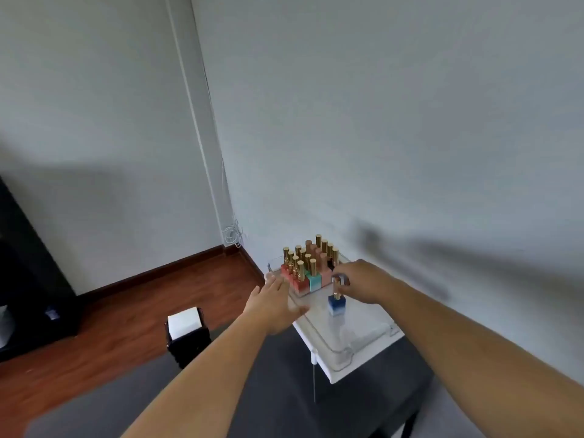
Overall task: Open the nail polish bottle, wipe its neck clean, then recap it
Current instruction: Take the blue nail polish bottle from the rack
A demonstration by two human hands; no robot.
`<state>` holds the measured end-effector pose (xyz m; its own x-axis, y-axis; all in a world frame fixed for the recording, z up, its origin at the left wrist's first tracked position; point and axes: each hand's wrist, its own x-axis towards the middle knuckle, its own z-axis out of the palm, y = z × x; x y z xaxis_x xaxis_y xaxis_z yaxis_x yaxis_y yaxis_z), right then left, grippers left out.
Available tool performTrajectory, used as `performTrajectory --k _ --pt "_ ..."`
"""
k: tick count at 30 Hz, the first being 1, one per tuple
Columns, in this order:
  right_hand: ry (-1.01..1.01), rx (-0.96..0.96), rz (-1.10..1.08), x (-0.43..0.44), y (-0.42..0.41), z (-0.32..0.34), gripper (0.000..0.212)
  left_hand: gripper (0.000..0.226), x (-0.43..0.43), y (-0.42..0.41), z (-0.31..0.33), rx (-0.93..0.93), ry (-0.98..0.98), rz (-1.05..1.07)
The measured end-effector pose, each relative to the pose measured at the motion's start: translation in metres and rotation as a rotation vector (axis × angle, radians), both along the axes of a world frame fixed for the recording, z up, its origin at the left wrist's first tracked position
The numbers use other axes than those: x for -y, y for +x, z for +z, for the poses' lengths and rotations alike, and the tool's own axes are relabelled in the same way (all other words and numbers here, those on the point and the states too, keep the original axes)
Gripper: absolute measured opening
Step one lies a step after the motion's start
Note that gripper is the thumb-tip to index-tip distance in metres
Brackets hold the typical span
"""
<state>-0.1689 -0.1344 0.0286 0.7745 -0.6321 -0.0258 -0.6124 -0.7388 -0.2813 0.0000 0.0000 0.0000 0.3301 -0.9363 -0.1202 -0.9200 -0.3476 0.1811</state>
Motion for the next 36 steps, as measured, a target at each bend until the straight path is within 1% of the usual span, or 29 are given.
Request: performTrajectory --k 3,5,11,14,16,18,20,22,24,27,30,32,34,36 --pt "0.014 0.057 -0.011 -0.006 0.002 -0.007 0.018 0.086 -0.002 -0.003 -0.007 0.015 0.039 -0.025" --pt "0.012 0.060 -0.037 -0.010 0.005 -0.012 0.006 0.085 -0.003 -0.004 -0.010 0.002 0.025 -0.016" --pt "0.007 0.121 -0.090 -0.015 0.007 -0.005 0.012 0.084 -0.005 -0.006 -0.008 -0.026 -0.007 -0.008" --pt "0.016 0.251 -0.068 -0.020 0.009 0.007 0.015 0.082 -0.010 -0.003 0.002 -0.048 -0.054 0.008" --pt "0.063 0.368 -0.053 -0.026 0.013 0.016 0.015 0.081 -0.015 0.001 0.010 -0.114 -0.111 0.032" --pt "0.096 0.450 -0.019 -0.035 0.021 0.024 0.010 0.079 -0.025 0.006 0.016 -0.233 -0.201 0.076" --pt "0.103 0.489 0.017 -0.046 0.033 0.029 0.007 0.077 -0.038 0.011 0.020 -0.323 -0.288 0.119" --pt "0.132 0.511 0.045 -0.057 0.045 0.032 0.008 0.074 -0.052 0.014 0.024 -0.351 -0.367 0.159" --pt "0.167 0.517 0.064 -0.070 0.059 0.032 0.010 0.064 -0.069 0.018 0.027 -0.342 -0.449 0.196" --pt "0.243 0.578 0.111 -0.092 0.075 0.032 0.014 0.039 -0.095 0.023 0.030 -0.331 -0.548 0.244" --pt "0.445 0.631 0.186 -0.113 0.092 0.031 0.014 0.022 -0.122 0.027 0.031 -0.323 -0.657 0.328" --pt "0.536 0.634 0.221 -0.122 0.101 0.031 0.013 0.017 -0.139 0.030 0.033 -0.328 -0.700 0.373" --pt "0.555 0.622 0.257 -0.131 0.109 0.033 0.010 0.014 -0.157 0.033 0.035 -0.348 -0.689 0.406" --pt "0.499 0.614 0.293 -0.137 0.114 0.037 0.007 0.010 -0.173 0.038 0.036 -0.389 -0.654 0.433"
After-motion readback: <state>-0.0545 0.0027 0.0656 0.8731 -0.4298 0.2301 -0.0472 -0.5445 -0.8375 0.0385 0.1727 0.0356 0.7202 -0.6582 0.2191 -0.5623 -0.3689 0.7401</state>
